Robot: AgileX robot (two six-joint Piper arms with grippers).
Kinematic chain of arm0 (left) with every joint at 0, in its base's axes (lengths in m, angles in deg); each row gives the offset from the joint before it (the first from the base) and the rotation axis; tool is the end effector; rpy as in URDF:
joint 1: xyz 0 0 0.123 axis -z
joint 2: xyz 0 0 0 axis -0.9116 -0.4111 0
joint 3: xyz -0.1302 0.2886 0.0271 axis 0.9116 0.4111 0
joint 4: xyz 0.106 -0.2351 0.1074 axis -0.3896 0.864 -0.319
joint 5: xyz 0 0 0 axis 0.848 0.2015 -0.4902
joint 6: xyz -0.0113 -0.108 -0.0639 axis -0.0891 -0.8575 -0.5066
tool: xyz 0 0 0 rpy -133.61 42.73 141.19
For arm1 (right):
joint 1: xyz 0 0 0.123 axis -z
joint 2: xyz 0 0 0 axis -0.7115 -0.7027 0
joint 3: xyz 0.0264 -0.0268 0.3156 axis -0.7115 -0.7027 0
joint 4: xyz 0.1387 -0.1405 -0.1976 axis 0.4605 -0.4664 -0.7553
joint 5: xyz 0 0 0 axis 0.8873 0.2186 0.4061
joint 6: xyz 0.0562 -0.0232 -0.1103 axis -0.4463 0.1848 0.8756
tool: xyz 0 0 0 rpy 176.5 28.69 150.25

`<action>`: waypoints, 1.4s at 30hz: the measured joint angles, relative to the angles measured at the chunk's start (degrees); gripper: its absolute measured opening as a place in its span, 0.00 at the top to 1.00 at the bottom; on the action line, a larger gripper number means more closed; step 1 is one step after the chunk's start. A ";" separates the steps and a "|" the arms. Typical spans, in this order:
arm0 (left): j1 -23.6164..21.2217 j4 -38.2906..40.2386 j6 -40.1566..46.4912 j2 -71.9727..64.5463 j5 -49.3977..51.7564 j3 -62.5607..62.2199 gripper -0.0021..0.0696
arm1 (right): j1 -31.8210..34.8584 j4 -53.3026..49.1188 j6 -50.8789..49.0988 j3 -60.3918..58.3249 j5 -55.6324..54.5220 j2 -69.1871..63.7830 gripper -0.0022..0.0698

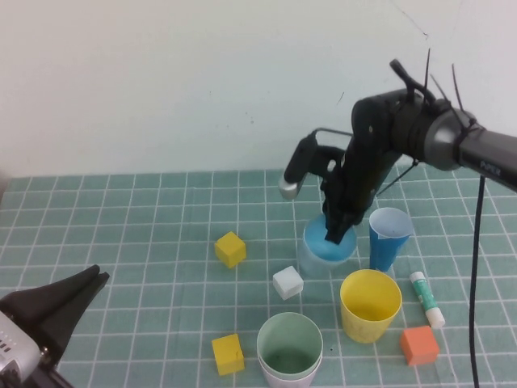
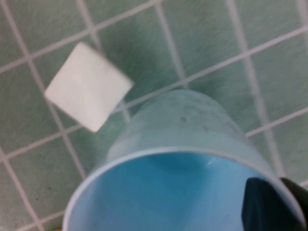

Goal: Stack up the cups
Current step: Pick up the blue cup, then place the blue cup on the yellow cup

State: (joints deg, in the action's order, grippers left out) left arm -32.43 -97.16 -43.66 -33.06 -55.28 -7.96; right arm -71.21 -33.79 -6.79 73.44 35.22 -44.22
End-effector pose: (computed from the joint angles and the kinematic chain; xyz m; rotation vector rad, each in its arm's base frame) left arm 0.1302 -0.0813 0.2905 0.7289 1.5347 -0.1644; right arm 0.4946 0.2483 0.1269 -1.5786 2.3515 0.0294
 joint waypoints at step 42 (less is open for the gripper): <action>0.00 -3.02 -1.48 0.00 -0.01 0.00 0.97 | -0.52 3.21 -5.44 -27.48 4.61 26.70 0.95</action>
State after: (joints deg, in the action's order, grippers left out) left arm -32.43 -100.17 -45.14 -33.06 -55.28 -7.96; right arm -71.73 -30.58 -12.22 45.96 39.82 -17.52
